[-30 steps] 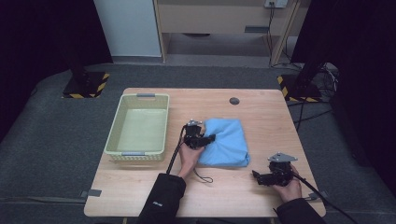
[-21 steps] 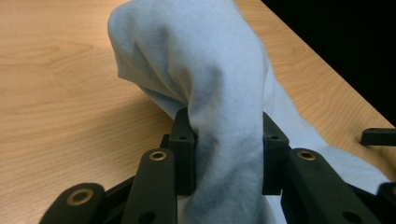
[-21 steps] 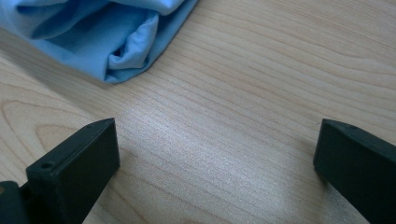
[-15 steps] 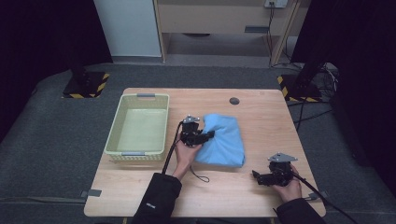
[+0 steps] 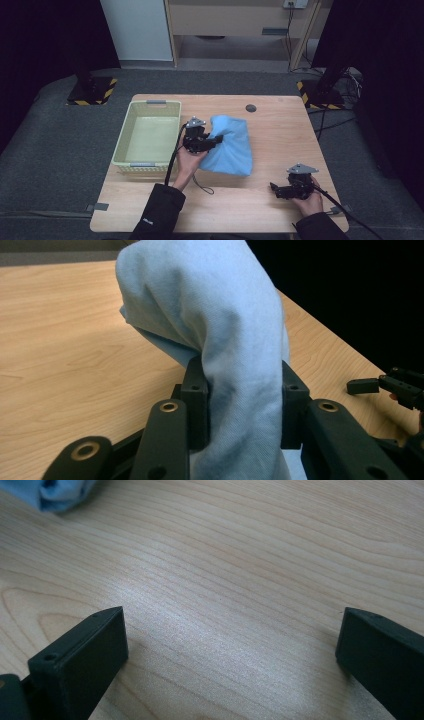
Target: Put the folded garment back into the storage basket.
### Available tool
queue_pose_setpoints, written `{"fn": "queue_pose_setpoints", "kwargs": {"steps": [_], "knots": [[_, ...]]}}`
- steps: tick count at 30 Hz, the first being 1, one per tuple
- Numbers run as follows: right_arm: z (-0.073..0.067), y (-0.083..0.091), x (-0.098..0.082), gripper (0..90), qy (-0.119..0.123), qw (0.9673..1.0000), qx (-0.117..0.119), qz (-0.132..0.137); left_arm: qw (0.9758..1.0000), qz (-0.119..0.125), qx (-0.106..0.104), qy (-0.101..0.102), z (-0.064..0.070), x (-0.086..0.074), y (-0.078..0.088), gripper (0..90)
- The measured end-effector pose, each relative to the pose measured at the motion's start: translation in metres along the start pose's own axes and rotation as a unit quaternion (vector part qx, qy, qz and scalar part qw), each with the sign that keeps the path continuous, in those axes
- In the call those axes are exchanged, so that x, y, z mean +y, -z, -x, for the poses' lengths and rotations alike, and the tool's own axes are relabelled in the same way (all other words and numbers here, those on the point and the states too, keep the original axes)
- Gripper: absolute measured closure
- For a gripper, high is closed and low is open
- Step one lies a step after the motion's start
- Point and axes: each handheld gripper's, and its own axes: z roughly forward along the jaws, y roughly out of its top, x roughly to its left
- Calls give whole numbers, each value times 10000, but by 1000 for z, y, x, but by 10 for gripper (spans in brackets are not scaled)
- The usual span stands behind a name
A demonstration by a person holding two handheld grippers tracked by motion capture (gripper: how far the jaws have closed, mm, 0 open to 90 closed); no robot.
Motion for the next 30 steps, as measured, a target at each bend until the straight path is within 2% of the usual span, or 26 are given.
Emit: {"fn": "queue_pose_setpoints", "kwargs": {"steps": [19, 22, 30], "knots": [[0, 0, 0, 4, 0, 10000, 0, 1, 9995, 67, 278, -153, -8, 24, 60, 663], [0, 0, 0, 4, -4, 10000, 0, 0, 9993, 88, 335, -159, -12, 25, 70, 663], [0, 0, 0, 4, -10, 10000, -1, 1, 9988, 254, 421, -21, -27, 17, 93, 660]]}}
